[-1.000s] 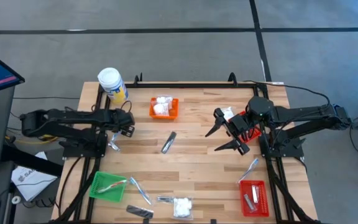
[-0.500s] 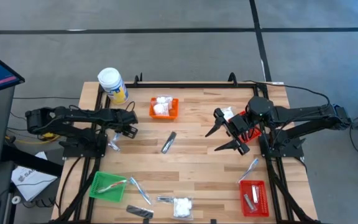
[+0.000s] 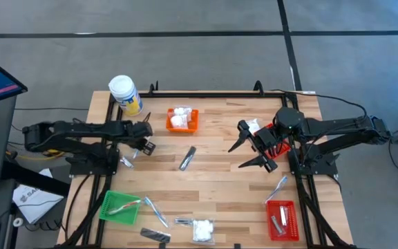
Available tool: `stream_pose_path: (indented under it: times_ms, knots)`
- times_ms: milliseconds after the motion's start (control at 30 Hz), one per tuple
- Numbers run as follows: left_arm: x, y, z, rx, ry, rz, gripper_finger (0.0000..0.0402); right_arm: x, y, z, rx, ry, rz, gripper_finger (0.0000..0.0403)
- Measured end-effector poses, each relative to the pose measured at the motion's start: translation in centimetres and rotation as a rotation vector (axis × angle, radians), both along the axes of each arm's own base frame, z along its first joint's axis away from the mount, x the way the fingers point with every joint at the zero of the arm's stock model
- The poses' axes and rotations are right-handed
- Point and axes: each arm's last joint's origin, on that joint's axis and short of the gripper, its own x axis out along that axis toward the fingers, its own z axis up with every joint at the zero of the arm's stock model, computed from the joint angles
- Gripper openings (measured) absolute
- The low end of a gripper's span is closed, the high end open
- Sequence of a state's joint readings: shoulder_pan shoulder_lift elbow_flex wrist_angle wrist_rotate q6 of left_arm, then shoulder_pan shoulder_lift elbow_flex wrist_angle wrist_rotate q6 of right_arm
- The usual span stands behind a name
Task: Pick & Place Travel size toiletries
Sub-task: Put the light blue toothbrush into the green basket
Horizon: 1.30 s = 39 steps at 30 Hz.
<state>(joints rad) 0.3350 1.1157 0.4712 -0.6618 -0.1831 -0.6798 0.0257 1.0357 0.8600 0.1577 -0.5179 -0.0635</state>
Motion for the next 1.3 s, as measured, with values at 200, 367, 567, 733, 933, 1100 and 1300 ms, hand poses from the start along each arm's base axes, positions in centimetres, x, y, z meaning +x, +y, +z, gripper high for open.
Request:
stream_pose_path:
  times_ms: [200, 367, 567, 733, 933, 1100, 1300]
  knots:
    - [-0.8, -1.1, 2.6, 0.066, -0.174, -0.053, 0.0011, 0.0, 0.2, 0.0, -0.025, -0.018, 0.007, 0.0265]
    - [-1.1, -2.1, 4.8, 0.159, -0.366, -0.129, 0.0010, 0.8, 0.6, -0.5, -0.038, -0.018, 0.026, 0.0265]
    - [-0.7, -3.4, 7.2, 0.281, -0.602, -0.266, 0.0010, 2.6, 1.5, -1.2, -0.035, -0.062, 0.058, 0.0265]
    - [0.4, -4.5, 8.6, 0.375, -0.733, -0.364, 0.0010, 3.5, 1.8, -1.9, -0.040, -0.057, 0.067, 0.0265]
    - [1.9, -5.9, 9.6, 0.455, -0.913, -0.477, 0.0010, 3.6, 1.8, -2.0, -0.078, -0.078, 0.049, 0.0265]
    - [2.7, -6.7, 10.0, 0.527, -1.043, -0.539, 0.0010, 3.6, 2.3, -1.8, -0.085, -0.099, 0.023, 0.0265]
    - [3.2, -7.7, 10.3, 0.604, -1.176, -0.592, 0.0010, 3.8, 1.9, -1.4, -0.066, -0.125, -0.161, 0.0265]
